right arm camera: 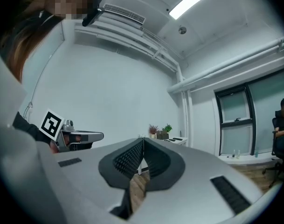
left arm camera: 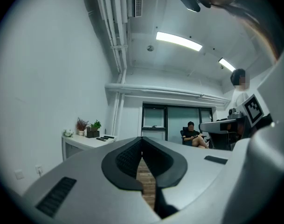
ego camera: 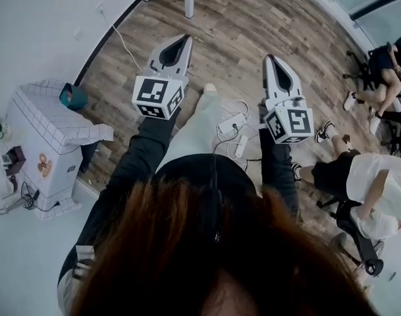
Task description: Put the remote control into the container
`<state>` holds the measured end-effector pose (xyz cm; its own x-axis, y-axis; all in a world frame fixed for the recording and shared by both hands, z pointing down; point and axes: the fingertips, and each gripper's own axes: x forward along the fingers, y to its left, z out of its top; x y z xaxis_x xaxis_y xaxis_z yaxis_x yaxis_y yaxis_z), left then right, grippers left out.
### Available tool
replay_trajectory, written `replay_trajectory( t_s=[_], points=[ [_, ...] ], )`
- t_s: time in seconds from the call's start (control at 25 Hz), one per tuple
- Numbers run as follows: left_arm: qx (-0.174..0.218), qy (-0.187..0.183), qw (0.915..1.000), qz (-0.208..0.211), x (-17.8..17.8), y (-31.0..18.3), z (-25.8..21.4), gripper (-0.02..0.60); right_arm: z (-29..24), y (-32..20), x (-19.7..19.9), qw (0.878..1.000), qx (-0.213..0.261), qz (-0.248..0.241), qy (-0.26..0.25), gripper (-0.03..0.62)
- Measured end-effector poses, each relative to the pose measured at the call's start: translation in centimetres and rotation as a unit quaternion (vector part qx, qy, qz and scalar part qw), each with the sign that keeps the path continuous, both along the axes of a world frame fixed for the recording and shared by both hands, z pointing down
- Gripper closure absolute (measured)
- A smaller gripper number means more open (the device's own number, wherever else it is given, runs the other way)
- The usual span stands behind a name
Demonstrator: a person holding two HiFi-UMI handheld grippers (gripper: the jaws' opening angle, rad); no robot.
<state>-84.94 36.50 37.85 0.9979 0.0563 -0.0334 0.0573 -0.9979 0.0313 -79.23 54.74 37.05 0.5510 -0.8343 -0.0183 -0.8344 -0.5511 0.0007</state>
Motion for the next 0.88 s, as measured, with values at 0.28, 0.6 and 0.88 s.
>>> replay_trajectory(
  t_s=[0.28, 0.6, 0.88],
  points=[
    [-0.009, 0.021, 0.9994, -0.025, 15.7, -1.8, 3.5, 0.572, 2.1, -0.3, 15.4, 1.0, 0.006, -0.011, 0.0, 0.576],
    [0.023, 0.044, 0.9974, -0.051, 38.2, -1.2, 1.5, 0.572, 0.3, 0.9, 38.6, 0.998, 0.017, -0.064, 0.009, 0.576],
    [0.046, 0.032, 0.9968, -0.057, 48.6, 2.1, -0.4, 0.572, 0.1, 2.8, 52.3, 0.996, 0.065, -0.06, -0.002, 0.576]
  ],
)
